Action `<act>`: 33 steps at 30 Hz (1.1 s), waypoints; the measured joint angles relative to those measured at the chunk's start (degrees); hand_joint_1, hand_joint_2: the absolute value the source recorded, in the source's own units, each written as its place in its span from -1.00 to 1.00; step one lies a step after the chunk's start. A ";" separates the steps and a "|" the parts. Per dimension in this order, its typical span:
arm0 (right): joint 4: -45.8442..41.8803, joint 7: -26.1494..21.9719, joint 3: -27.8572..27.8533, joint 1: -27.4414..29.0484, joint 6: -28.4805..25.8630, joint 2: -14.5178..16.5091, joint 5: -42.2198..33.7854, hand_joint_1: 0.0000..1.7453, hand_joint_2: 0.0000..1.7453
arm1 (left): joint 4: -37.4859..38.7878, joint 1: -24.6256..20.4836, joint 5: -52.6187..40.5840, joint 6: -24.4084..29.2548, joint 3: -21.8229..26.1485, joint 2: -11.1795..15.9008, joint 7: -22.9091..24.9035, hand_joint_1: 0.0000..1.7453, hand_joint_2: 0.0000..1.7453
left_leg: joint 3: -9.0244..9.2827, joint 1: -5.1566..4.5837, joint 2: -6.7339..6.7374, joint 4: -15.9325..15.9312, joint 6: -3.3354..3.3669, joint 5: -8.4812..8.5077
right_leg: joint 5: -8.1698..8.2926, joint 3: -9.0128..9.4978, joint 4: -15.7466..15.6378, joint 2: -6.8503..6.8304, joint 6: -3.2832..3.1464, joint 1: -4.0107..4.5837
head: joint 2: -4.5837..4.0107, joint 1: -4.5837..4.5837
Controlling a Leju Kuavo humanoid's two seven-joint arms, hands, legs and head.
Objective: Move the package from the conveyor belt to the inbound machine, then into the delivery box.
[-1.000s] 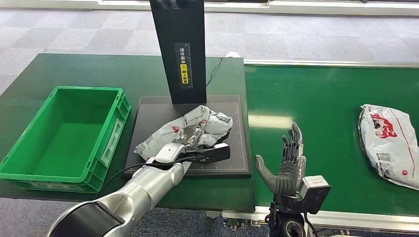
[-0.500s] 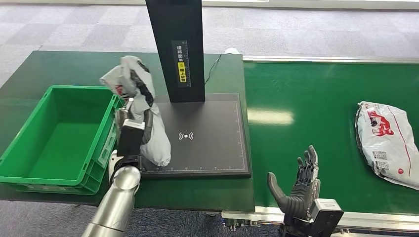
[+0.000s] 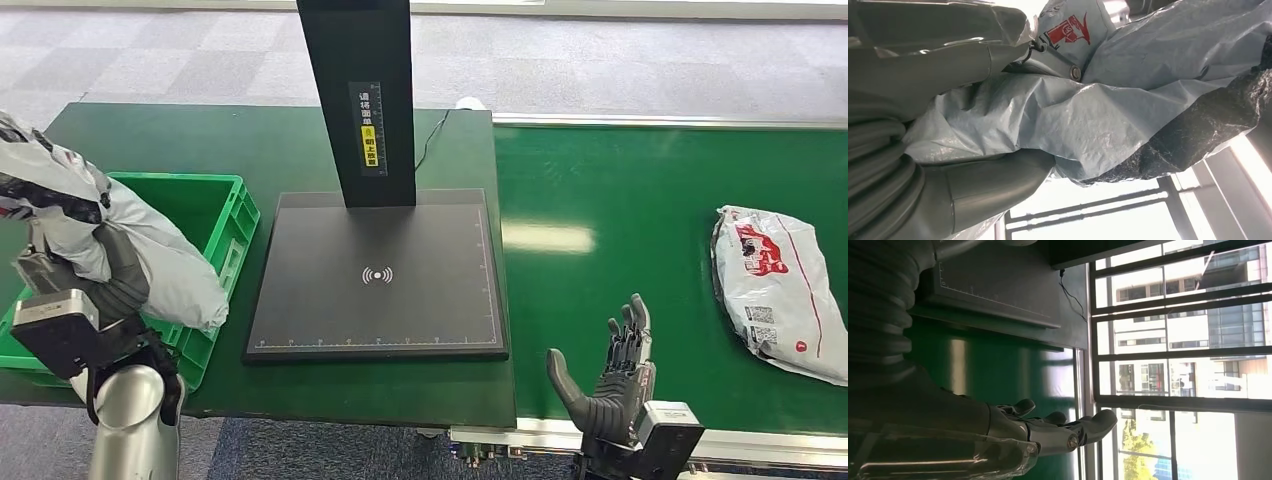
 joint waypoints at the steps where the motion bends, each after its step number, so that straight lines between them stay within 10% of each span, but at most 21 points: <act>1: 0.00 -0.01 -0.09 0.00 0.12 0.01 0.03 -1.00 1.00 | 0.06 -0.92 -1.06 -0.03 1.10 0.68 1.32 1.00 1.00 | 0.00 0.00 0.00 0.00 0.00 0.00 | 0.00 0.00 0.00 0.00 0.00 0.00 | 0.00 -0.01; 16: -0.01 0.48 -0.07 -0.11 1.21 0.03 0.11 -1.00 1.00 | 40.54 -29.28 -27.39 -7.88 8.87 15.50 20.19 1.00 1.00 | 0.02 0.01 0.02 0.00 -0.02 0.13 | 0.09 0.00 0.04 0.00 -0.08 0.01 | 0.00 -0.01; 23: -0.54 1.75 -0.01 -0.11 1.67 0.04 -0.18 -1.00 1.00 | 54.24 -31.67 -28.98 -8.85 8.86 16.85 20.96 1.00 1.00 | -0.07 0.00 0.02 0.00 -0.03 0.11 | 0.08 -0.06 0.03 0.01 -0.08 0.00 | 0.00 0.01; 27: -0.70 1.86 0.03 -0.12 1.75 0.05 -0.20 -1.00 1.00 | 57.27 -31.35 -30.17 -9.64 8.86 16.88 22.05 -0.82 1.00 | -0.10 0.00 0.02 0.00 -0.03 0.10 | 0.08 -0.07 0.02 0.00 -0.07 0.00 | 0.00 0.02; 33: -0.72 1.90 0.01 -0.18 1.79 0.07 -0.29 -1.00 1.00 | 56.69 -29.77 -25.76 -9.91 9.61 16.86 18.06 -1.00 1.00 | -0.08 0.01 0.03 0.00 -0.03 0.11 | 0.08 -0.07 0.02 0.02 -0.08 0.01 | 0.00 0.01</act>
